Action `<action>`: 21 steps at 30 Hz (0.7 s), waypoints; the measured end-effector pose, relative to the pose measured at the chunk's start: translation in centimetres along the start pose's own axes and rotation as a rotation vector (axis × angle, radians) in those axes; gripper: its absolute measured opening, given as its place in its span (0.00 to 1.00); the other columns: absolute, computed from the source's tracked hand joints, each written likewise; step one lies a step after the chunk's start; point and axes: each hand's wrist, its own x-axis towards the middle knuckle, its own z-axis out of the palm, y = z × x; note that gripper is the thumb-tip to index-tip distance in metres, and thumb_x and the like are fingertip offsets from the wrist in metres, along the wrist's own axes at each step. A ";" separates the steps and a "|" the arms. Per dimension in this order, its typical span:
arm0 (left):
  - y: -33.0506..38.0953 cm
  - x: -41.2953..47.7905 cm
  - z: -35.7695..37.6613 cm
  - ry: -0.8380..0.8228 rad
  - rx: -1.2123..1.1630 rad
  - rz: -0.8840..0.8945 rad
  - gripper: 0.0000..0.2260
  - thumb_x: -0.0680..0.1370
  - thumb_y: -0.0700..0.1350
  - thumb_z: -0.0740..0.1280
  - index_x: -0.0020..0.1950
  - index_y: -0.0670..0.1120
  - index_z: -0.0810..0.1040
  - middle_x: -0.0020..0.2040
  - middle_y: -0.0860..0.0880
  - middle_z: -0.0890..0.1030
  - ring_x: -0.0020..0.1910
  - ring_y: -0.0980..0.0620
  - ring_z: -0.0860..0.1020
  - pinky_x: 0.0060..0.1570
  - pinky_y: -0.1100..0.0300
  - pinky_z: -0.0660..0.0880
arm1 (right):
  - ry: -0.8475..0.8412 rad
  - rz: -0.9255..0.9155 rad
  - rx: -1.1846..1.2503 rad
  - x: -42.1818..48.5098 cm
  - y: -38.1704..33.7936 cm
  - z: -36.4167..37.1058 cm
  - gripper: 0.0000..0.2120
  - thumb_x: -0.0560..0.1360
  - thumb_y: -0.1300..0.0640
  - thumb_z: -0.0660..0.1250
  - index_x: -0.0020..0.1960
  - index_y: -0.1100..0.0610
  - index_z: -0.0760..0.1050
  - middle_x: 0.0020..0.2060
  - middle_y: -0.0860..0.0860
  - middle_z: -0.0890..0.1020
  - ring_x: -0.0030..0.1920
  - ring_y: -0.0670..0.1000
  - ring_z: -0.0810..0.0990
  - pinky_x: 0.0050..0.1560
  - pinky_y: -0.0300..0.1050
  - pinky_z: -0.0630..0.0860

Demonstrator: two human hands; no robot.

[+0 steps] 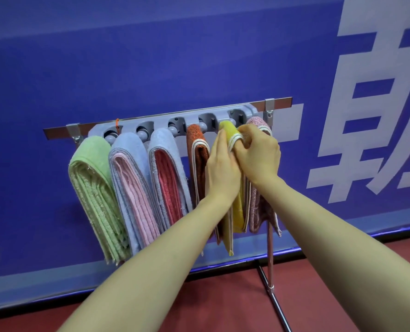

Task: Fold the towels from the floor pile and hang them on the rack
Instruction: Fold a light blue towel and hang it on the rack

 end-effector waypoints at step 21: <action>0.3 4.7 -0.5 0.143 -0.002 0.007 0.15 0.76 0.36 0.62 0.55 0.46 0.85 0.55 0.50 0.85 0.55 0.50 0.80 0.56 0.55 0.75 | 0.059 -0.425 -0.132 0.6 -0.4 0.1 0.11 0.76 0.56 0.59 0.50 0.60 0.78 0.48 0.58 0.77 0.41 0.54 0.75 0.32 0.39 0.64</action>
